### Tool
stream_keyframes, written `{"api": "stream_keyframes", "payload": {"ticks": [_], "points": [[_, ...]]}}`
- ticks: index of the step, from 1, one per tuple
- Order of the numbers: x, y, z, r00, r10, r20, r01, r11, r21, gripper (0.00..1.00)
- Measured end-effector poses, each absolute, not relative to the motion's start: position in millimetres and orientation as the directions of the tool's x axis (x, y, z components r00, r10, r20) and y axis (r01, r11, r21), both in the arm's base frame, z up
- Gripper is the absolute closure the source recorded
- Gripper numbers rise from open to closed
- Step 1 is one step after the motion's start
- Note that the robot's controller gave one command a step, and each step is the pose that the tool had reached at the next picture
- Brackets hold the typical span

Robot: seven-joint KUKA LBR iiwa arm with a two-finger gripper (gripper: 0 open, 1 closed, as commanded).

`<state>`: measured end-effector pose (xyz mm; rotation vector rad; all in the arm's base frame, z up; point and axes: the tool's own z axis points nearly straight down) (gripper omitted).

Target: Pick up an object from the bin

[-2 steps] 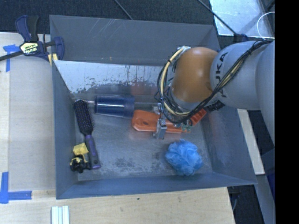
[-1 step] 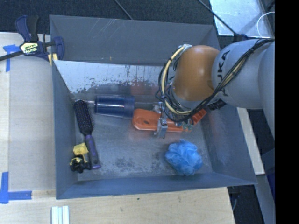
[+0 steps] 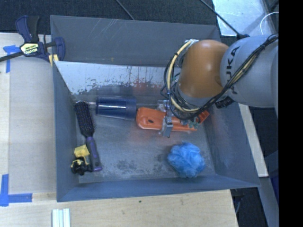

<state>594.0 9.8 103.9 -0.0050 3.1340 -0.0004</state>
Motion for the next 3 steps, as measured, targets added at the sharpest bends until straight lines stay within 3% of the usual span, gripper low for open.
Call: {"api": "stream_keyframes", "payload": {"ticks": [1,2,3], "points": [[594.8,9.6,143.4,-1.0,-0.003,-0.01,-0.003,1.0,0.0,1.0],[596.7,9.3,159.6,-1.0,-0.002,-0.019,-0.002,1.0,0.0,1.0],[596.8,9.1,162.2,-1.0,0.0,-0.021,0.0,1.0,0.0,1.0]]}}
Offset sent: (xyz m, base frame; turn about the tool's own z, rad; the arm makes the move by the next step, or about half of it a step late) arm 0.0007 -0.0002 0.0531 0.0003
